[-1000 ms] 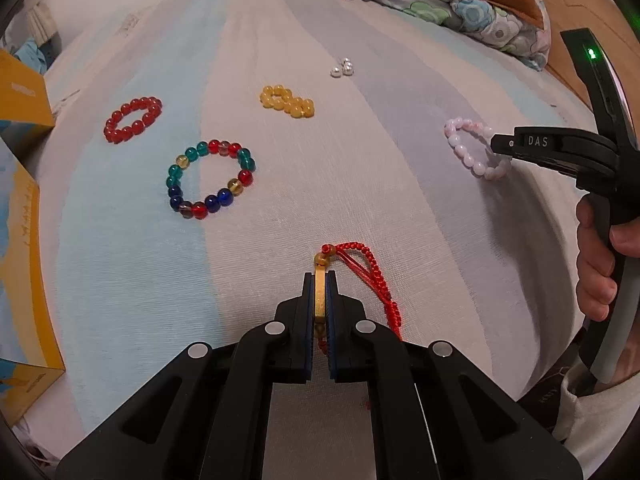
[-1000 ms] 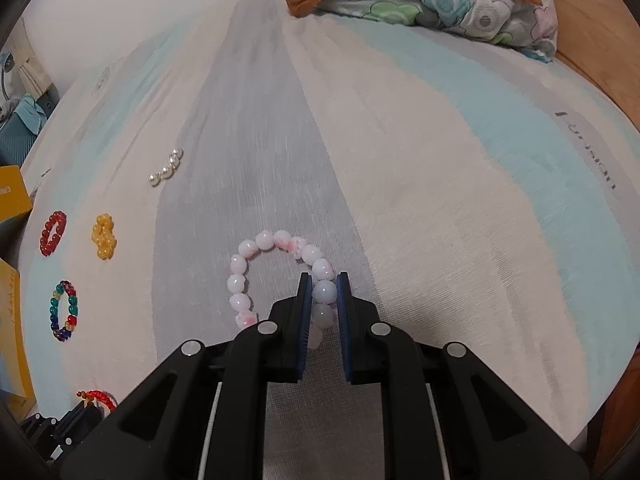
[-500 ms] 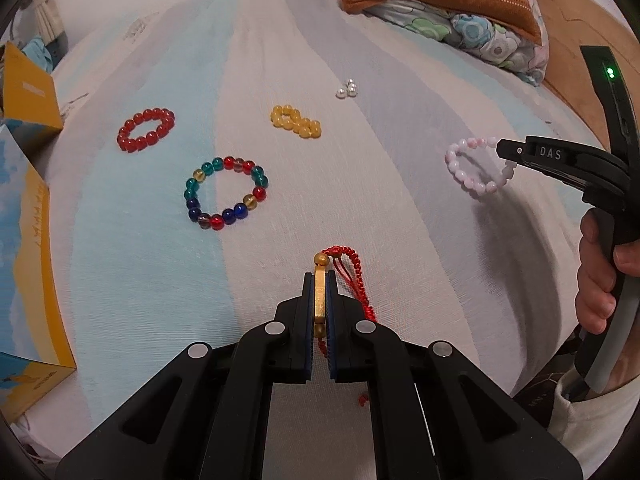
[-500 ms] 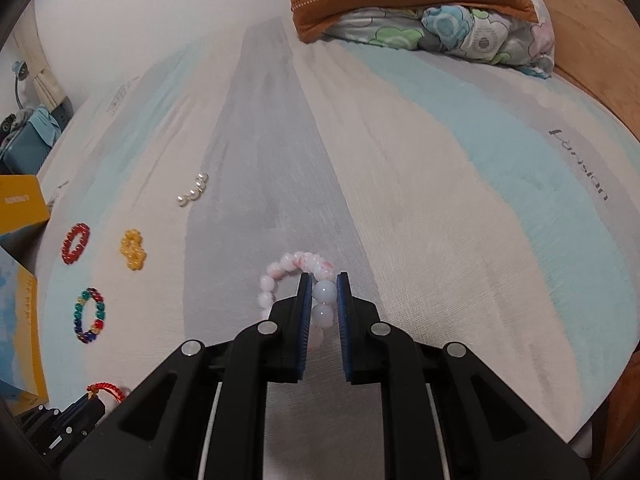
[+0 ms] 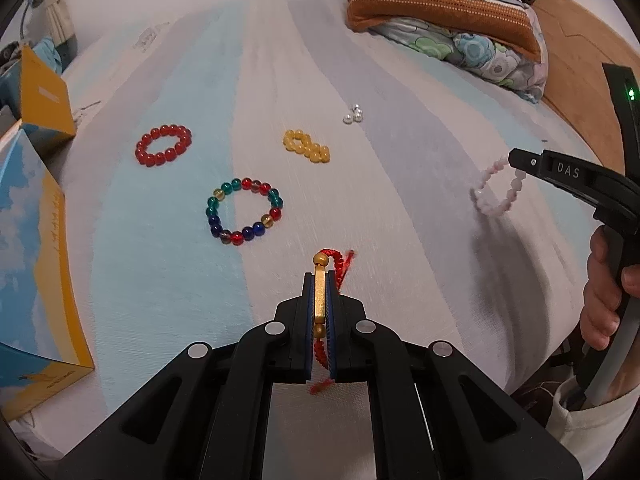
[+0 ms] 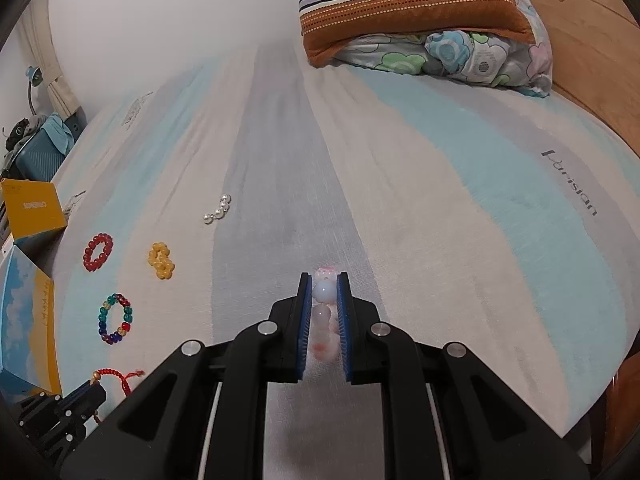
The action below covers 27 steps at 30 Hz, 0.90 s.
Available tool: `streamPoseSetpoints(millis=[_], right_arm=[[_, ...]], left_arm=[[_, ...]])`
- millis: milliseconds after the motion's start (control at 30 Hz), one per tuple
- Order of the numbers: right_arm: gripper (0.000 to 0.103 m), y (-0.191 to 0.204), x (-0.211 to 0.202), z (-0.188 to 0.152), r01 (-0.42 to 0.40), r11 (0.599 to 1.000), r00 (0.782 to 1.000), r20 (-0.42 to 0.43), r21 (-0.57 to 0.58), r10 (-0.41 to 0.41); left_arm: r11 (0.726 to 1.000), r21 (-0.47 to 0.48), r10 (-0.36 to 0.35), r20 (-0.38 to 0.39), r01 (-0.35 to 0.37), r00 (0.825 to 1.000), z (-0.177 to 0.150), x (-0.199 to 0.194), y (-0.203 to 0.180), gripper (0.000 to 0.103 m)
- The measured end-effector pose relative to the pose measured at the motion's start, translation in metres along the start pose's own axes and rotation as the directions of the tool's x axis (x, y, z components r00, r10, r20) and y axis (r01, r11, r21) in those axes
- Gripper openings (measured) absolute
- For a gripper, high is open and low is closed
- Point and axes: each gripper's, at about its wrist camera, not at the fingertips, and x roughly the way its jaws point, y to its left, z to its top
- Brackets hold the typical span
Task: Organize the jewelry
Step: 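Carry both held bracelets over the open white box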
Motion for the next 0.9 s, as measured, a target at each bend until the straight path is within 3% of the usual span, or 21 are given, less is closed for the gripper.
streamPoseSetpoints(millis=[600,900], right_arm=[[0.012,0.028,-0.036,0.004,-0.02,0.998,1.0,0.01,-0.051,0.02],[0.012,0.066,-0.054,0.014,-0.059,0.994,0.998,0.009,-0.087,0.06]], left_arm=[[0.999,-0.036,0.041,0.026,-0.04,0.999,0.026,-0.039,0.017,0.004],[0.996,-0.055,0.07,0.038,-0.068,0.997,0.048,-0.064,0.04,0.004]])
